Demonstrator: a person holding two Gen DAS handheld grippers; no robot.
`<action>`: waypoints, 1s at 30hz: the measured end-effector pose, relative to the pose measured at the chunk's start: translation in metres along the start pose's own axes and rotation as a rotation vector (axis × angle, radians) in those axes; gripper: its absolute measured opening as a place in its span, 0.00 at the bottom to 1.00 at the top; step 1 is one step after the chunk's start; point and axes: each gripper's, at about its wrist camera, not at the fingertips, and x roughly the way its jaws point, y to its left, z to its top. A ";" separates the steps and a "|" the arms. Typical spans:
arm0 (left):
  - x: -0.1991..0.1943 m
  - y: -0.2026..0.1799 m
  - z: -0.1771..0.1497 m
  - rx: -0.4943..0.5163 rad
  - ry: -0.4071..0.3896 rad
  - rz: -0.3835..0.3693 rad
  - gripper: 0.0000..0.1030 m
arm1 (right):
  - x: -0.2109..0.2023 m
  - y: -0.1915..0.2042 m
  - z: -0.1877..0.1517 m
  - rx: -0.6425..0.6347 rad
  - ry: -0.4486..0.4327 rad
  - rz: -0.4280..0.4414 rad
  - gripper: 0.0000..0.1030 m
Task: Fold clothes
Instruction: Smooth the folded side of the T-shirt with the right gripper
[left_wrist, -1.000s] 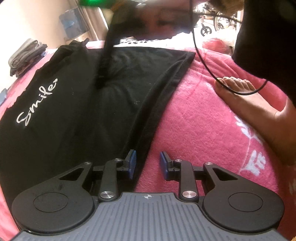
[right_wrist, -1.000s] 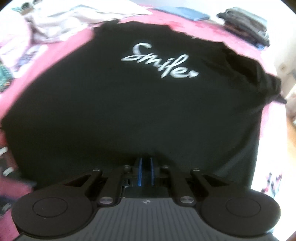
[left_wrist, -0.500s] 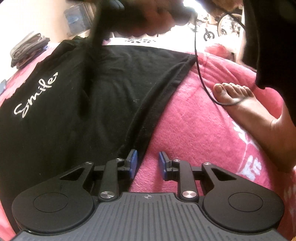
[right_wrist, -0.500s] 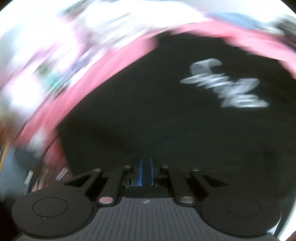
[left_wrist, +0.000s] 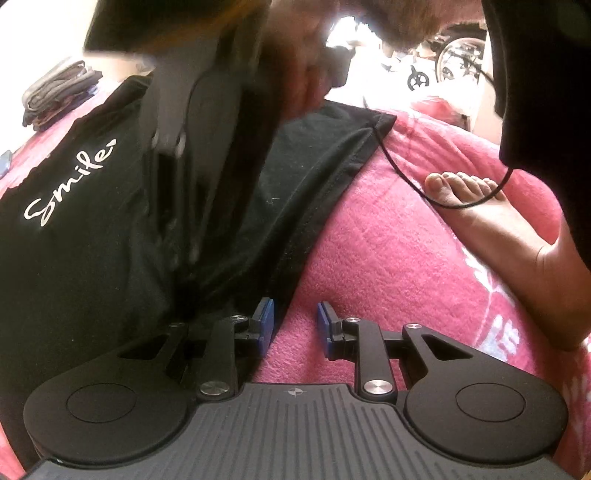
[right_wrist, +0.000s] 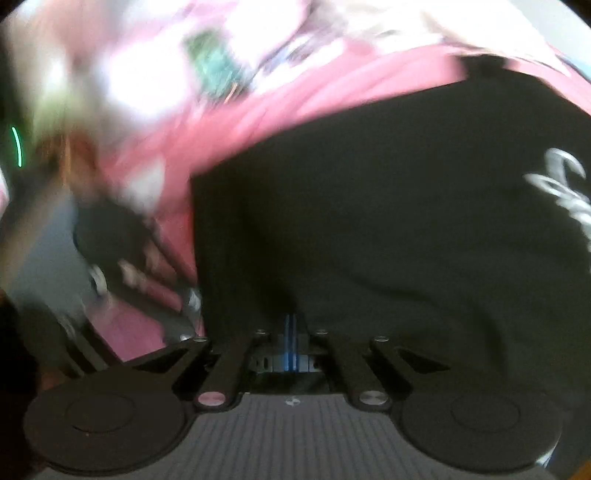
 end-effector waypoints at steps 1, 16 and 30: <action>0.000 0.000 0.000 0.000 -0.002 0.000 0.24 | 0.001 -0.005 0.003 0.013 -0.030 -0.026 0.00; -0.002 -0.001 -0.003 -0.003 -0.031 0.006 0.24 | -0.021 -0.071 0.020 0.304 -0.214 -0.153 0.00; 0.001 0.002 -0.001 0.049 -0.024 -0.007 0.24 | -0.088 -0.070 -0.041 0.294 -0.060 -0.121 0.00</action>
